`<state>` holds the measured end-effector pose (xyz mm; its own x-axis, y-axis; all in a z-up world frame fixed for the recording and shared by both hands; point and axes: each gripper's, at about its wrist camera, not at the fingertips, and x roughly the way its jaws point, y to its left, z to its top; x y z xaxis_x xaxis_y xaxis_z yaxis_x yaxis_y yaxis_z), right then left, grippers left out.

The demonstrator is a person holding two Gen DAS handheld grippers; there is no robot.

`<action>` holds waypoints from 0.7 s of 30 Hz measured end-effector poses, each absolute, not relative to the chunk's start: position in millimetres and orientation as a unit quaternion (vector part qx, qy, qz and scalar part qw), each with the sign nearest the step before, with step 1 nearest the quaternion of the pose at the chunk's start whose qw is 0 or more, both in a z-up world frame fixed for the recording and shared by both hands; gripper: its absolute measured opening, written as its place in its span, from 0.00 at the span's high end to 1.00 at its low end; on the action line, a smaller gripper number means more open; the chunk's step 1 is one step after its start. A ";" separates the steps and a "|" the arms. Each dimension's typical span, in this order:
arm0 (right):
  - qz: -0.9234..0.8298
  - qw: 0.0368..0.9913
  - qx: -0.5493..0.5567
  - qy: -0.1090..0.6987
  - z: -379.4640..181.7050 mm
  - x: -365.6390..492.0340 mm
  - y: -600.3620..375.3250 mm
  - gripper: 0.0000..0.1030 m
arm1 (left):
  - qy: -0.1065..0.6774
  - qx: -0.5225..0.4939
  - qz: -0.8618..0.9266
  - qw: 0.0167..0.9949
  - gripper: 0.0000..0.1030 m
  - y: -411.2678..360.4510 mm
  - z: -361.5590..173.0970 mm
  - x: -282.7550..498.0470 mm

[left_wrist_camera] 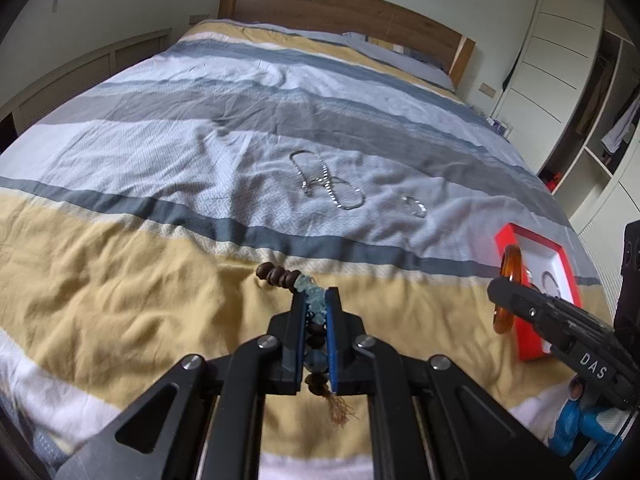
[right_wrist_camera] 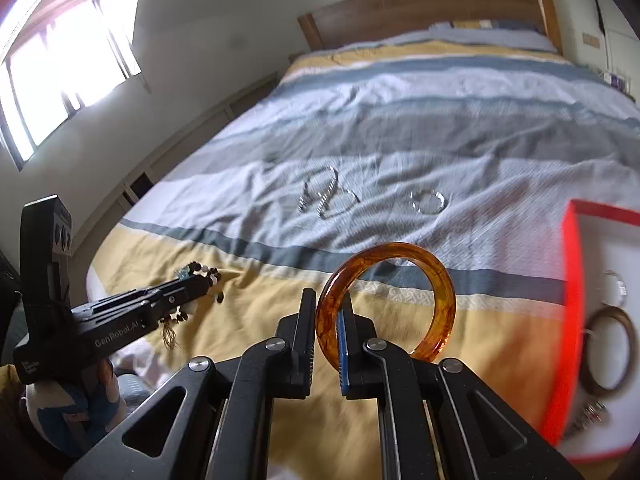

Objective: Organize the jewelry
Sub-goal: 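Carry the bead bracelet with the left tool into the red box while the right tool carries the amber bangle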

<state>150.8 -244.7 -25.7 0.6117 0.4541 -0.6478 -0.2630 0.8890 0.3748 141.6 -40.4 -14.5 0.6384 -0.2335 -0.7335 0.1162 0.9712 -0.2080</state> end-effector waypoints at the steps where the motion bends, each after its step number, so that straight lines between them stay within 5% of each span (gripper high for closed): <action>1: 0.200 0.892 0.122 0.386 -17.8 142.5 -246.7 0.91 | 0.411 -0.070 -0.100 0.903 0.93 -41.5 -9.3 134.8; 21: 0.135 0.931 0.155 0.301 62.0 7.4 -335.7 0.91 | 0.368 -0.027 -0.176 0.913 0.93 -113.8 74.7 22.1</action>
<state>7.4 -335.7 62.0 0.7830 0.3443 -0.5180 -0.1580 0.9156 0.3697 22.1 -113.8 74.7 0.6680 -0.3409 -0.6615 0.3014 0.9367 -0.1784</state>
